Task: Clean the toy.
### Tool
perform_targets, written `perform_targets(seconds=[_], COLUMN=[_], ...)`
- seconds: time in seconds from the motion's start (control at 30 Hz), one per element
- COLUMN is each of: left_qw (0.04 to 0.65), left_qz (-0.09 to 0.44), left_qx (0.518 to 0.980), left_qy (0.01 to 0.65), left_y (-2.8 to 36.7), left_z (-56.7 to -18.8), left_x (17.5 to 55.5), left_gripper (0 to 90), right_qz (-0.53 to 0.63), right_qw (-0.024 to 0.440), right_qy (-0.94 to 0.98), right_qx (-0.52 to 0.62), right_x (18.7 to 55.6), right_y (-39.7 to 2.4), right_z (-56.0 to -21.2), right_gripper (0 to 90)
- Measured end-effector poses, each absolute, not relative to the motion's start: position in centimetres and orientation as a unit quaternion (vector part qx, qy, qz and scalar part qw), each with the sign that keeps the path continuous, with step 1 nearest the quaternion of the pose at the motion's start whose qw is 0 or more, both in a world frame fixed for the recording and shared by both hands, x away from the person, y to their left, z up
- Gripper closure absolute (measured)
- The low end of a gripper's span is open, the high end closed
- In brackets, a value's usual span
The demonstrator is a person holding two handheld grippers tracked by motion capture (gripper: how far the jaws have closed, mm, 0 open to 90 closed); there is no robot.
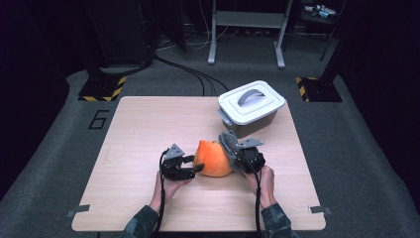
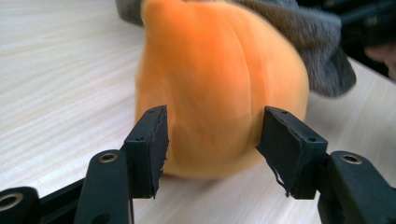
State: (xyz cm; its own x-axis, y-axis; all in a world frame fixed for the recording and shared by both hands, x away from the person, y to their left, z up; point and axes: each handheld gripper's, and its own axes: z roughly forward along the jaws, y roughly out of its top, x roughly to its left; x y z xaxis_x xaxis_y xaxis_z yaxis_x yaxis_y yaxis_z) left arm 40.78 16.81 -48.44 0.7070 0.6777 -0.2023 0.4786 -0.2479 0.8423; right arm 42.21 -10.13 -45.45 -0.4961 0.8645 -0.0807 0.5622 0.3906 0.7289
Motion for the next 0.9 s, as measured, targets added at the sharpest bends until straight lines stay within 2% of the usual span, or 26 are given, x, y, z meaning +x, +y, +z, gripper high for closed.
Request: perform_targets(seconds=[0.1, 0.27, 0.43, 0.9], left_qw=[0.489, 0.485, 0.477, 0.477], left_qz=[0.098, 0.105, 0.114, 0.126], left_qx=[0.789, 0.794, 0.799, 0.801], left_qy=[0.36, 0.351, 0.348, 0.34], left_y=[16.6, 16.1, 15.9, 15.6], left_z=[-49.0, -49.0, -48.9, -48.7], left_x=[40.7, 40.8, 40.7, 40.5], left_gripper=[47.0, 63.5, 72.3, 74.7], right_qz=[0.326, 0.327, 0.328, 0.359], right_qw=[0.231, 0.233, 0.236, 0.252], right_qy=[0.802, 0.802, 0.801, 0.806], right_qx=[0.443, 0.441, 0.442, 0.397], right_x=[42.3, 42.3, 42.3, 41.5], right_y=[-10.2, -10.1, -10.0, -8.1], right_z=[-45.4, -45.3, -45.1, -41.0], right_gripper=[77.5, 77.4, 77.3, 76.9])
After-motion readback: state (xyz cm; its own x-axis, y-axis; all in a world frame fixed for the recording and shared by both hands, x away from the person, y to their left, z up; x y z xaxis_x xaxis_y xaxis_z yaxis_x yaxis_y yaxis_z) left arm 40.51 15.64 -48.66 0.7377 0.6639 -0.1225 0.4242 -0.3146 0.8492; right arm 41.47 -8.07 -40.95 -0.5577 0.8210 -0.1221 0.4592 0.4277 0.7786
